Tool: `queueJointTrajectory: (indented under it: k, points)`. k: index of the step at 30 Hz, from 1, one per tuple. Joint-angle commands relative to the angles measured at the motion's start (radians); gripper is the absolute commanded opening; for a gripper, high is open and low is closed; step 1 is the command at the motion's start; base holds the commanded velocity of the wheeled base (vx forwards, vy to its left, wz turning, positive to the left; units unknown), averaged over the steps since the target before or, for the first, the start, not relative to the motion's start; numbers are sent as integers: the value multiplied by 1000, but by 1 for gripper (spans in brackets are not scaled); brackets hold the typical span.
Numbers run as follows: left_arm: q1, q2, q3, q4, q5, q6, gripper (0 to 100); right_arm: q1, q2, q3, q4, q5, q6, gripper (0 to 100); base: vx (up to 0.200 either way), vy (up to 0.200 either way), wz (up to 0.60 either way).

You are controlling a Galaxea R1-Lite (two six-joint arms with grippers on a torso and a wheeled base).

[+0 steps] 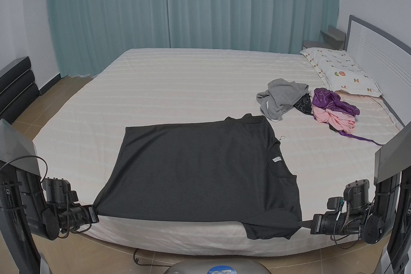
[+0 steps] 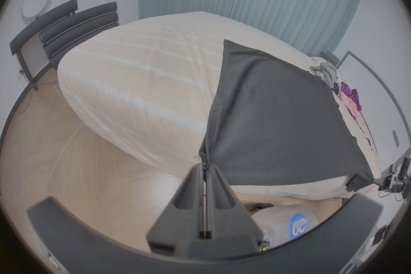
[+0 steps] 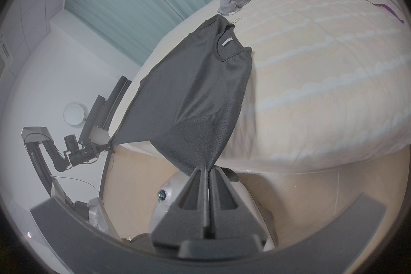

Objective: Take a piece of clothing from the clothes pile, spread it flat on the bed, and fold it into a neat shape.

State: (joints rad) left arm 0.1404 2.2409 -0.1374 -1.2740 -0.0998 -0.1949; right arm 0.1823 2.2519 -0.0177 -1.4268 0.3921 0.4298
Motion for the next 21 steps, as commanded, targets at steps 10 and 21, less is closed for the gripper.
queueJointTrajectory:
  k: [10, 21]
  points:
    - [-1, 2, 41, -4, 2, 63, 0, 9, -143, 18, 255, -7, -112, 0, 0, 0, 0]
    - [15, 0, 88, -16, 2, 158, 0, 16, -203, 18, 390, -7, -167, 0, 0, 0, 0]
